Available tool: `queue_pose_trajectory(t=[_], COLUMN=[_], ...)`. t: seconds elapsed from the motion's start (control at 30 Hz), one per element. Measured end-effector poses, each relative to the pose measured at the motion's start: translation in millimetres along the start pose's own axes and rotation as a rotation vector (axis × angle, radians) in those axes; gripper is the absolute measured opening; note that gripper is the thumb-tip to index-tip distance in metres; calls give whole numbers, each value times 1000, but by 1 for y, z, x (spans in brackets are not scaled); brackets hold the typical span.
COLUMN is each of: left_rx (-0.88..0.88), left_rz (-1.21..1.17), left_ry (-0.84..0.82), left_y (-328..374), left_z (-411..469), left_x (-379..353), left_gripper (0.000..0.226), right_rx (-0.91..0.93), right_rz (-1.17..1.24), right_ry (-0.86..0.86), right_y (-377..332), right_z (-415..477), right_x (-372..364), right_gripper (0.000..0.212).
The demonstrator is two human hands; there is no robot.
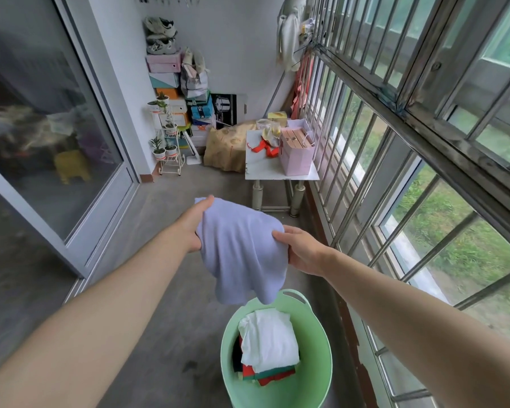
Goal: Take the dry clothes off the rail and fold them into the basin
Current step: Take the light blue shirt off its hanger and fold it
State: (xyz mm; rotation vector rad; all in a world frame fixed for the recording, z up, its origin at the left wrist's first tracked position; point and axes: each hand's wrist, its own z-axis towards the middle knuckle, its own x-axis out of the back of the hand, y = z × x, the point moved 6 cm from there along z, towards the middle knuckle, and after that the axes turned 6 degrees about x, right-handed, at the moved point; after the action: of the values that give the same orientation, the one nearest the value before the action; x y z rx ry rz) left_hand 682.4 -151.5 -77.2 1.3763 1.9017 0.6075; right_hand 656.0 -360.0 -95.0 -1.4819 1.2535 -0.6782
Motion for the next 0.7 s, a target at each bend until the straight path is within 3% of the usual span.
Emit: queue_pose_trajectory(t=[0.1,0.23,0.33,0.4,0.43,0.5,0.6,0.63,0.7], left_rx=[-62,31,111,98,83,55,-10,-44,-121], left_rz=[-200,27,158,203,237,317,420,416,398], left_ry=[-216,-354,-185,-81,-57,-30,18,17,19], left_y=[10,-28,-49,-48,-46,-45,-42,-41,-37], left_z=[-17,-18,-1,9,13,16,18,18,20], left_x=[-13,-20,-14,-7,-5,-2,-2,-4,-1], left_gripper=[46,43,18,17,15,14,18,13,44], right_rx=[21,-25,-29,-8,-4,-21,-93,-101,-93], right_rz=[184,274,92,-152,-239,-290,-174,-147,-171], right_ry=[115,198,359,459,463,420,295,216,75], right_y=[-12,-15,-9,-4,-3,3,13,16,19], right_z=[6,12,16,15,14,13,11,11,12], right_x=[0,-2,10,22,24,21,13,11,9], right_gripper=[18,20,28,45,44,30,11,21,46])
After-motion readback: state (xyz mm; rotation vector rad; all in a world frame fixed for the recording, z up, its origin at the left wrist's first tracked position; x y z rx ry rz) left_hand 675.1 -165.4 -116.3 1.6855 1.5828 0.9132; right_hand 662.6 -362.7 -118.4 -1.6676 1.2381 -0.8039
